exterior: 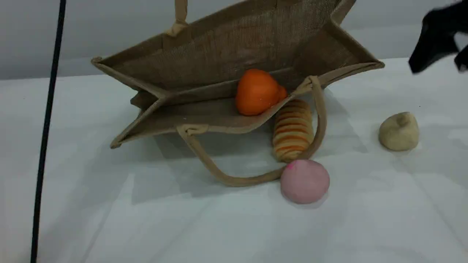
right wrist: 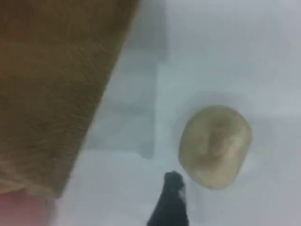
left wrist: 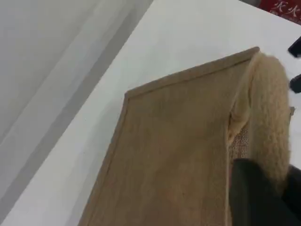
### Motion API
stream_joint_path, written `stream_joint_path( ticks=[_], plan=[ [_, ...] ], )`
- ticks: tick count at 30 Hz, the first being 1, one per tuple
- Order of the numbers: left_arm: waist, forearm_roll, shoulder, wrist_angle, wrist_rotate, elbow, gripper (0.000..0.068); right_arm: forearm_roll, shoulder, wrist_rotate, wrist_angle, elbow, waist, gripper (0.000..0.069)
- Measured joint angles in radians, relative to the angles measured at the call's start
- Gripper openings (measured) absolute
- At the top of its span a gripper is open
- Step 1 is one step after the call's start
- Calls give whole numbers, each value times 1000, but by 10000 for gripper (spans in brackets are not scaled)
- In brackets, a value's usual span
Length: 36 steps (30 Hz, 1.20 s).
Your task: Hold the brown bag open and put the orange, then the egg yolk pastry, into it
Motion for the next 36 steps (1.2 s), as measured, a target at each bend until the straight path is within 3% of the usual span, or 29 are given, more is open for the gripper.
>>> stream_joint_path(
  ticks=[16,36],
  plan=[
    [0,0,0,0,0,0,93,55,202,-1,-146,-2,2,582],
    [0,0,0,0,0,0,93,117,213,-47,-190,-22,23,582]
  ],
)
